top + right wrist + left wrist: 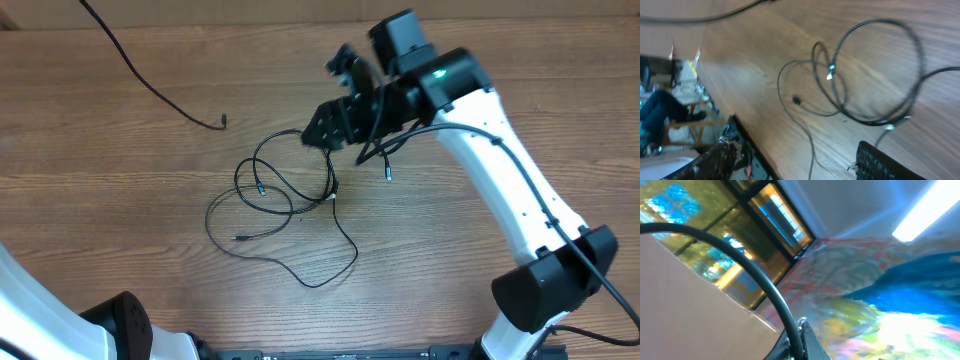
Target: Untangle cables
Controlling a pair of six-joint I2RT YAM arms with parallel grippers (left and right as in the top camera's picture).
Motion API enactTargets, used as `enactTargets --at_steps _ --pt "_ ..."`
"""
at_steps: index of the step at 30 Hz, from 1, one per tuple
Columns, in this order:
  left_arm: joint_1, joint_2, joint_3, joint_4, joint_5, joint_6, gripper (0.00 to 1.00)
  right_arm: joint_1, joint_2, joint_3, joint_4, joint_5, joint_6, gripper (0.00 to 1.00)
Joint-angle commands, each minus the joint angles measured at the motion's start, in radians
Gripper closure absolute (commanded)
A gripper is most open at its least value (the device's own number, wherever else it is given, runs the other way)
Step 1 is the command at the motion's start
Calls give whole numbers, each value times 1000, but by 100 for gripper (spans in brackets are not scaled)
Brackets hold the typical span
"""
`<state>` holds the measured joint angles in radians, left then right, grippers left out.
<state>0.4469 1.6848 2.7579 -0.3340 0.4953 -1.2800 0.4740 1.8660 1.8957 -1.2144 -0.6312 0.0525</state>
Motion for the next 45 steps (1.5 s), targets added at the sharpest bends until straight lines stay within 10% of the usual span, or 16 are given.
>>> enactTargets --at_steps 1,6,14,24,30,33,45 --pt "6 -2 5 -176 -110 187 96 12 -8 -5 13 -21 -2 25" --pt "6 53 4 -389 -519 535 96 -5 -8 -5 7 -12 -2 25" --pt "18 160 4 -317 -931 1028 96 -21 -8 -5 -57 72 -1 25" --pt "43 422 -177 -824 -1189 569 96 -19 -8 -5 -50 69 -1 25" --pt "52 613 -178 -996 -1091 536 95 -18 -8 -5 -62 69 -2 25" --pt "55 670 -178 -1003 -1041 611 0 -18 -8 -5 -61 69 -3 24" --pt "30 249 -150 -1041 -658 658 0 -18 -8 -5 -29 73 -6 24"
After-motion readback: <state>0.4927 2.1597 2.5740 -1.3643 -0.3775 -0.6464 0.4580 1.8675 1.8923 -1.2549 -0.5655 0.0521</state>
